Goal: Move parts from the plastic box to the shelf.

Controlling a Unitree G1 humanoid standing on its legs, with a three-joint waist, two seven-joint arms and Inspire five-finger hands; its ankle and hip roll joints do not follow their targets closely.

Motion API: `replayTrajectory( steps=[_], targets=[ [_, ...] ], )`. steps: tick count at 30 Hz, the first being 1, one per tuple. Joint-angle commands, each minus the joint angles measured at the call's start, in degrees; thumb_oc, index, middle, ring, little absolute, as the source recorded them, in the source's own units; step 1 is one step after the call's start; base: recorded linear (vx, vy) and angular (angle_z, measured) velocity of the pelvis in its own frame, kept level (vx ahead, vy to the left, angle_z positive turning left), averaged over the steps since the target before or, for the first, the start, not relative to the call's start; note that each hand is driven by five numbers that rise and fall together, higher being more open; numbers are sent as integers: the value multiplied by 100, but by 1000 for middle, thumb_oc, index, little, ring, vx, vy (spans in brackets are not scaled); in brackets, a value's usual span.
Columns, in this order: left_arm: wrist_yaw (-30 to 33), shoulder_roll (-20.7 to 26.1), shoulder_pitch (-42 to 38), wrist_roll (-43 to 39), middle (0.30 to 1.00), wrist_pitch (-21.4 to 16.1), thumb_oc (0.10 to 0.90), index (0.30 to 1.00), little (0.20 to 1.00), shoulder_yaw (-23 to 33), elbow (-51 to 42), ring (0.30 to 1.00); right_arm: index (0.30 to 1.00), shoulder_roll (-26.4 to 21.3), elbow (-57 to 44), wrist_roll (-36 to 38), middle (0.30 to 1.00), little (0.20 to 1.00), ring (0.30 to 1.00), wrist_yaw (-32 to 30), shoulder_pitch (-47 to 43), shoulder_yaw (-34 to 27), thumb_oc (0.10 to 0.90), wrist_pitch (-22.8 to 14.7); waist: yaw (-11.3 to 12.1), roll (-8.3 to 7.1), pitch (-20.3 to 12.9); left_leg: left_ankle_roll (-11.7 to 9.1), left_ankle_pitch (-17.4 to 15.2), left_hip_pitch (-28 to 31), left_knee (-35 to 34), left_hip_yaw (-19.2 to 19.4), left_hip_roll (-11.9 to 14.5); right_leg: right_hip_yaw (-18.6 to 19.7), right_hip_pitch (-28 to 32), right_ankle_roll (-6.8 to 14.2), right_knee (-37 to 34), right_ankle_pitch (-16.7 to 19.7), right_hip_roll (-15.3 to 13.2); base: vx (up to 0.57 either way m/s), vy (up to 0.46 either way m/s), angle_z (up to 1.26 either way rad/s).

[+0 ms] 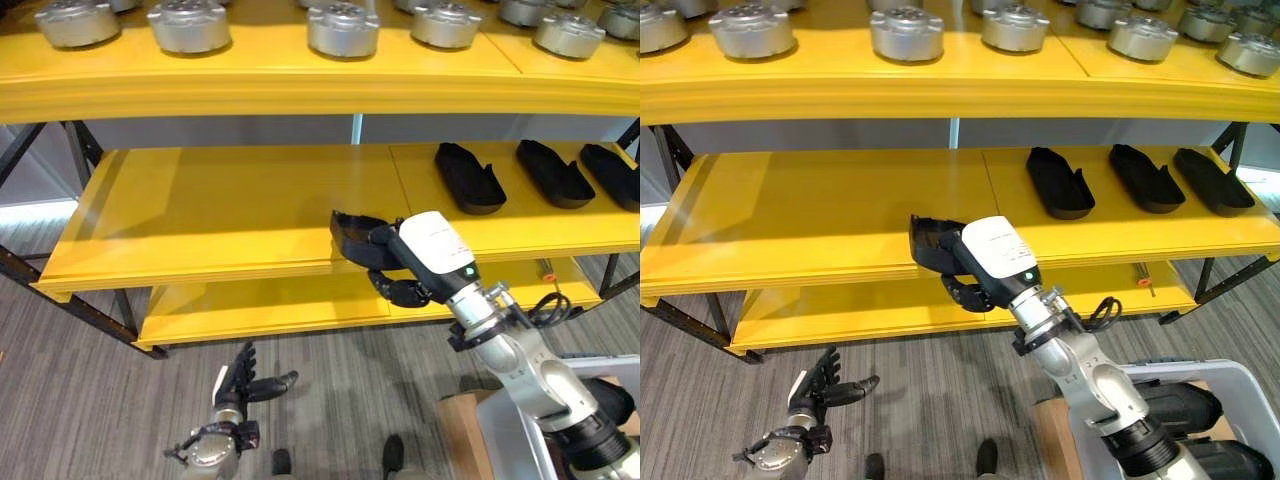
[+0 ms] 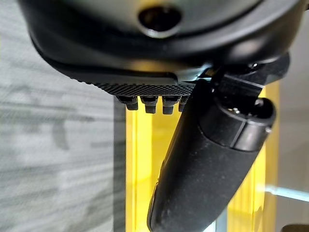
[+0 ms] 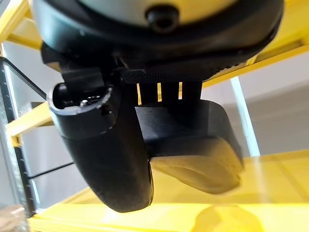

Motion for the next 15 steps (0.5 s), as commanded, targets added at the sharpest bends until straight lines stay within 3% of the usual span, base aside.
replayTrajectory(
  steps=[1, 7, 15],
  targets=[
    [-89, 412, -642, -54, 1000, -456, 900, 1000, 1000, -94, -395, 1000, 300, 58, -910, 333, 300, 300, 300, -575, -938, -446, 400, -277, 46, -143, -398, -65, 79, 125, -45, -96, 151, 250, -122, 262, 507, -153, -576, 8, -96, -3],
    [-106, 425, -605, -90, 1000, -432, 900, 1000, 1000, -106, -446, 1000, 300, -136, -1038, 230, 300, 300, 300, -606, -1528, -291, 400, -263, 136, -65, -440, -167, 218, 3, -45, -274, 241, 23, 21, 176, 512, -221, -496, 22, -71, 21],
    [-94, 482, -502, -175, 1000, -434, 900, 1000, 1000, -82, -552, 1000, 300, -72, -709, 158, 300, 300, 300, -540, -2304, 155, 400, -149, 310, -67, -437, -168, 88, 61, -45, -332, 205, -84, 128, 214, 564, -277, -576, 32, 12, 11]
  ],
)
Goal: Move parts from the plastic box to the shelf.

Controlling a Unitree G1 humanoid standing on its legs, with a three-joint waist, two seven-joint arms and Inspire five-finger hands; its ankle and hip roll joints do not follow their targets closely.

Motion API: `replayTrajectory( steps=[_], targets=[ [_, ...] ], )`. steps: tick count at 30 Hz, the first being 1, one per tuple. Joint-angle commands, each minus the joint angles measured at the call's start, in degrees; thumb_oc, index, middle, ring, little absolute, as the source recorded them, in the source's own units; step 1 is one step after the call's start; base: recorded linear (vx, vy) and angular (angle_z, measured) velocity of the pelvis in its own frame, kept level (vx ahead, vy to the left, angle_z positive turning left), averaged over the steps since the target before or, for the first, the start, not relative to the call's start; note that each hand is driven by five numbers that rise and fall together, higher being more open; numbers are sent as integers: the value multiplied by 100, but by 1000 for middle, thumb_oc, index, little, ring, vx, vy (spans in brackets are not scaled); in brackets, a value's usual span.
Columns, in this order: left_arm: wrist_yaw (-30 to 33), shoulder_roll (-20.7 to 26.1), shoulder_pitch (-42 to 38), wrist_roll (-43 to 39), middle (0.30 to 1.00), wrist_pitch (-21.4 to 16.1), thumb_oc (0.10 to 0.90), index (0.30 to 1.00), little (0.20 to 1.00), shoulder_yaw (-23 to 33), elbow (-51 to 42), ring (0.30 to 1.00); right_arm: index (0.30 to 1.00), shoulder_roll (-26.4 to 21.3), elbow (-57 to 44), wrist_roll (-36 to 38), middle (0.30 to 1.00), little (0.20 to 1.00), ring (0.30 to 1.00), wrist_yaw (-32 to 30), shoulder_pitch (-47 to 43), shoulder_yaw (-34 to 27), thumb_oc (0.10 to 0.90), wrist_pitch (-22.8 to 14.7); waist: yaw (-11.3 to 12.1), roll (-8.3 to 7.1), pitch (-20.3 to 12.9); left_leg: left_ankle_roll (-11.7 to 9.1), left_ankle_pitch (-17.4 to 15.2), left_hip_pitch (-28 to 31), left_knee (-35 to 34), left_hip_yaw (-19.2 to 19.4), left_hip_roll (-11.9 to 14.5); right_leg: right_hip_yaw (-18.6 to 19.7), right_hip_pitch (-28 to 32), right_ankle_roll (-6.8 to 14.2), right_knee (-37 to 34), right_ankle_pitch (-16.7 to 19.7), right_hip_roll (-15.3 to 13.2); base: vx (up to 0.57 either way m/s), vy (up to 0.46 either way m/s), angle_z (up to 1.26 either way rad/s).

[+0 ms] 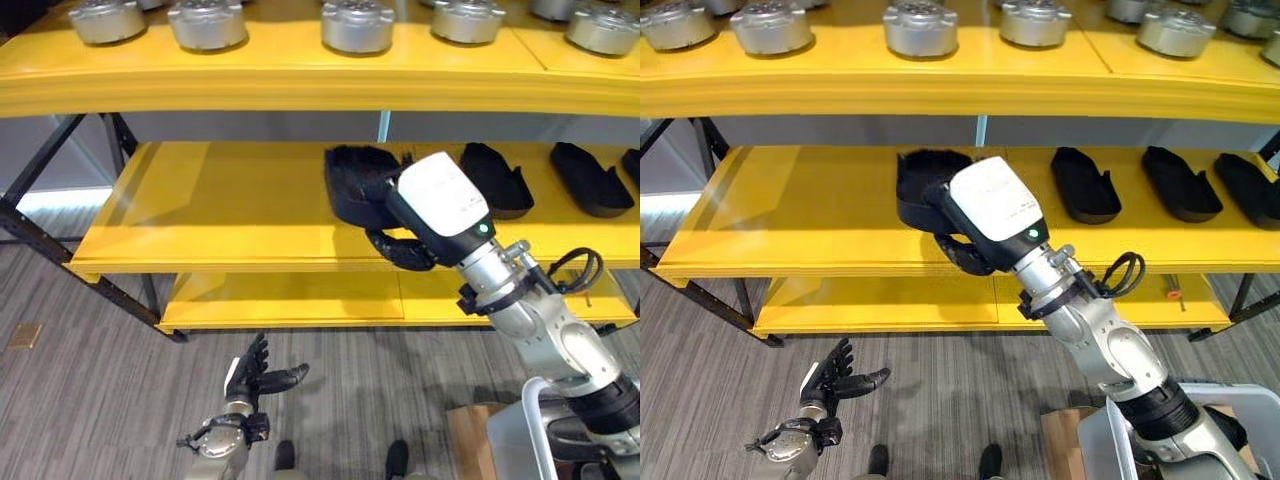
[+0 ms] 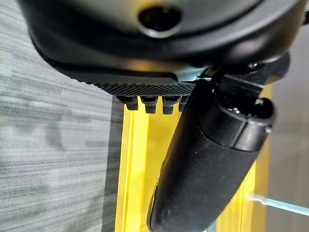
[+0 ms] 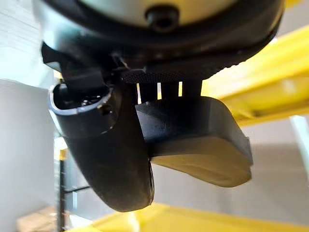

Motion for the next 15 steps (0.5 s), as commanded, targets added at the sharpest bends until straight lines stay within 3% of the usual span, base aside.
replayTrajectory(
  steps=[1, 15],
  targets=[
    [-47, 555, -268, -176, 1000, -445, 900, 1000, 1000, -32, -553, 1000, 300, 252, -231, 170, 300, 300, 300, -517, -995, -34, 400, -23, 85, -363, -416, 94, 35, 254, -44, 114, 131, 295, 20, 294, 578, -182, -637, 25, 27, 4],
    [-201, 1043, -17, -548, 1000, -669, 900, 1000, 1000, -130, -875, 1000, 300, 106, 2910, 502, 300, 300, 300, -494, -2891, 1200, 400, 595, 652, -367, 39, 86, 204, -338, -44, -53, -26, 72, -257, 386, 412, -18, -832, -21, 5, 7]
  ],
)
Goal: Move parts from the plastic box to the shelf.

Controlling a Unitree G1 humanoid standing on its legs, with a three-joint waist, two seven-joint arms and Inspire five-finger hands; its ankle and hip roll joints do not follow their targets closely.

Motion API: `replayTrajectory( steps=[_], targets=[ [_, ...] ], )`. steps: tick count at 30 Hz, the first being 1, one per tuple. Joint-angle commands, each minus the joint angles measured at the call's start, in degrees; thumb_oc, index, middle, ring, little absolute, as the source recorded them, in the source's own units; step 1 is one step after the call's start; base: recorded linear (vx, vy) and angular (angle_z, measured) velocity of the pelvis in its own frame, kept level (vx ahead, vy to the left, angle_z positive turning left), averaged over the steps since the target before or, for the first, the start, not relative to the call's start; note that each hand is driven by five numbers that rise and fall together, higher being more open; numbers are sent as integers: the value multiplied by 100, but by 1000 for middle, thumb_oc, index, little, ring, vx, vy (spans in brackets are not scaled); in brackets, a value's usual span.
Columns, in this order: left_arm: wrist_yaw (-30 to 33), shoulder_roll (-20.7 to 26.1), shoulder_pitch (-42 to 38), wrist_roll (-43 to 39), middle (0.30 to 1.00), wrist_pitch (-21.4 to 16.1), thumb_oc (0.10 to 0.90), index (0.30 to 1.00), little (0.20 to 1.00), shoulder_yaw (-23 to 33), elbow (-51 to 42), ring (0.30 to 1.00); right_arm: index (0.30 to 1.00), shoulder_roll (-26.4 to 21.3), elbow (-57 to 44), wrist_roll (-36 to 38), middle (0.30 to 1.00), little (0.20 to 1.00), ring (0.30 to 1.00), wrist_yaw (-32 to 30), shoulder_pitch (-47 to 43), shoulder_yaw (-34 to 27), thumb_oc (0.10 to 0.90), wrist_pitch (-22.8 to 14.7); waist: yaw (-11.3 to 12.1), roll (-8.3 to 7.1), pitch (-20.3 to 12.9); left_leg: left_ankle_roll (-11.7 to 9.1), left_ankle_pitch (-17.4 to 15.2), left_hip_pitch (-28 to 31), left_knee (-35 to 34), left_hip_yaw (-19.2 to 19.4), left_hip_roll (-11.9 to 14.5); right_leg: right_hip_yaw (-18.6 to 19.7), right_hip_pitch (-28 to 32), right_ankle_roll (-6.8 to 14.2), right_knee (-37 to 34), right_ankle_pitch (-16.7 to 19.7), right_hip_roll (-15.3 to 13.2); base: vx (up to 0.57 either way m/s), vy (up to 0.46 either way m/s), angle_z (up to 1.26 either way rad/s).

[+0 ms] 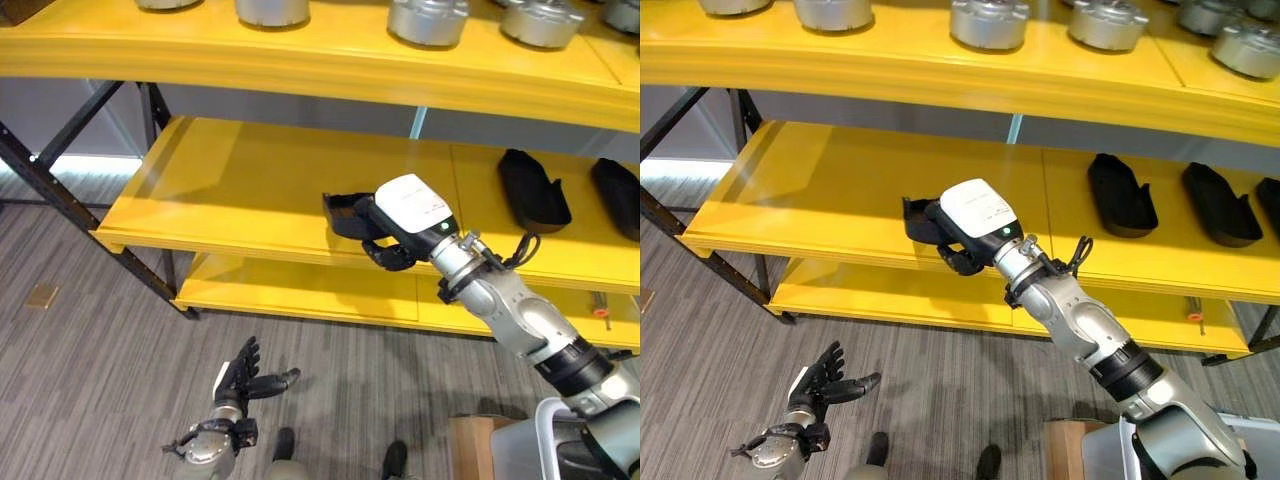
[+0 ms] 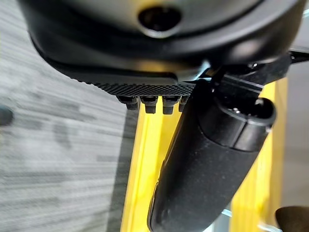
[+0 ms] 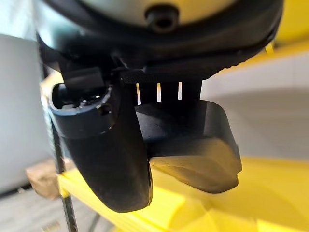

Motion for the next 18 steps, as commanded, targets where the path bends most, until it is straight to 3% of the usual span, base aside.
replayTrajectory(
  steps=[1, 12, 18],
  targets=[
    [-136, 675, -276, -187, 1000, -674, 900, 1000, 1000, -169, -704, 1000, 300, -160, 698, 207, 300, 300, 300, -562, -2036, 125, 400, 249, 164, -114, 116, 141, 170, 2, -64, 80, 78, 212, -23, 312, 408, -34, -708, -93, 3, 19],
    [-123, 858, -561, -442, 1000, -812, 900, 1000, 1000, -390, -776, 1000, 300, -77, 2883, 138, 300, 300, 300, -477, -3411, 1178, 400, 435, 342, -4, 463, 135, 341, -531, -64, -65, -4, 163, -465, 335, 374, 97, -761, -30, 9, 10],
    [-30, 861, -691, -479, 1000, -838, 900, 1000, 1000, -436, -748, 1000, 300, 47, 3429, 269, 300, 300, 300, -529, -3561, 1237, 400, 500, 357, 29, 541, 145, 351, -591, -64, -58, -32, 189, -559, 334, 393, 110, -770, -4, 13, 4]
  ],
)
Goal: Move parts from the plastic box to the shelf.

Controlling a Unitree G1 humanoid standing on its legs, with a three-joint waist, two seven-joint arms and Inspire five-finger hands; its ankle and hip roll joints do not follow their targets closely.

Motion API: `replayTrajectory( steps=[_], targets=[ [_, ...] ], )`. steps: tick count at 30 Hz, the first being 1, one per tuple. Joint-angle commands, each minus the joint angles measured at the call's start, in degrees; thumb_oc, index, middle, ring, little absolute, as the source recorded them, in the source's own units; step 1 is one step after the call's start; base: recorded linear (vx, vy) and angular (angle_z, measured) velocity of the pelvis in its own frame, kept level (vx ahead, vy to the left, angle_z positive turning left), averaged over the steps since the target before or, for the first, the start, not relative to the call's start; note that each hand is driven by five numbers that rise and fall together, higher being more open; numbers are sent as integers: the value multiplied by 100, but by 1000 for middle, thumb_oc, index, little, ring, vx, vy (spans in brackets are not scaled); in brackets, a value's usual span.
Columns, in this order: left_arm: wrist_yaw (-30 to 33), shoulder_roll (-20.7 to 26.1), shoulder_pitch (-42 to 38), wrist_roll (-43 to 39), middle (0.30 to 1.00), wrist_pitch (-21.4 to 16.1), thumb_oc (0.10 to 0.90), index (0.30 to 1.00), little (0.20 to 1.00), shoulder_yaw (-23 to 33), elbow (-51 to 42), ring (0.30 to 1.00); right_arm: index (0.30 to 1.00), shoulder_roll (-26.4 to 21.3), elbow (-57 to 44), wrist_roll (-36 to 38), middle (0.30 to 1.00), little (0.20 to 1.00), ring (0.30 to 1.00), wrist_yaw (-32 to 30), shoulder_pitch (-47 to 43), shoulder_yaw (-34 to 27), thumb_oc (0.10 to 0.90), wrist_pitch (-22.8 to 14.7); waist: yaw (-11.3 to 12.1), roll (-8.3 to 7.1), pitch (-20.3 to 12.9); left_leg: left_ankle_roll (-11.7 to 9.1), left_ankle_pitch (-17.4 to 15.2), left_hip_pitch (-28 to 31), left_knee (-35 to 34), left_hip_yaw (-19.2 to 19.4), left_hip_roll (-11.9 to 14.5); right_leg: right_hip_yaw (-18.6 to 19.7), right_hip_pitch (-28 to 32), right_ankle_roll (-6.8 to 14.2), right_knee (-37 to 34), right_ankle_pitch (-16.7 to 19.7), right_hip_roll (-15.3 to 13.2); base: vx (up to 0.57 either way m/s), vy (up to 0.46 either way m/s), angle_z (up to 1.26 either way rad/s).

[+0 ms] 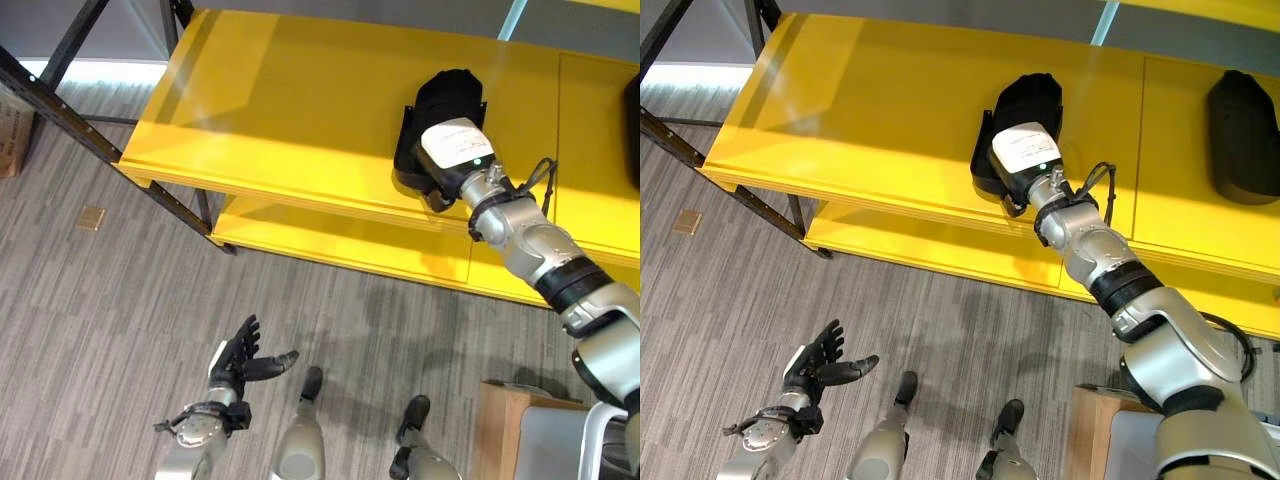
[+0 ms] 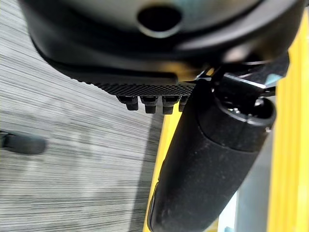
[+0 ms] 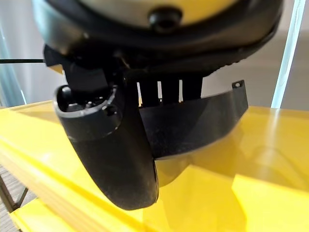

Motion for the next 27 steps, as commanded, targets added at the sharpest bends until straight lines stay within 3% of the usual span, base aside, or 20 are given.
replayTrajectory(
  steps=[1, 7, 27],
  targets=[
    [105, 450, 42, -222, 1000, -538, 900, 1000, 1000, -242, -699, 1000, 300, 6, 298, 219, 300, 300, 300, -302, -1132, 234, 400, 78, 30, -283, -221, 163, 211, 148, -76, 234, 149, 416, -12, 294, 395, 31, -602, 0, 0, 0],
    [130, 477, -63, -291, 1000, -577, 900, 1000, 1000, -287, -734, 1000, 300, 110, 1049, 264, 300, 300, 300, -339, -1309, 351, 400, 150, 46, -237, -181, 180, 213, 99, -76, 218, 132, 434, -80, 297, 439, 11, -626, 1, 1, -1],
    [129, 510, -139, -298, 1000, -583, 900, 1000, 1000, -332, -711, 1000, 300, -75, 1551, 223, 300, 300, 300, -333, -1452, 507, 400, 174, 2, -226, -182, 194, 197, 112, -76, 204, 110, 471, -106, 304, 442, -2, -621, 0, 0, 0]
  ],
)
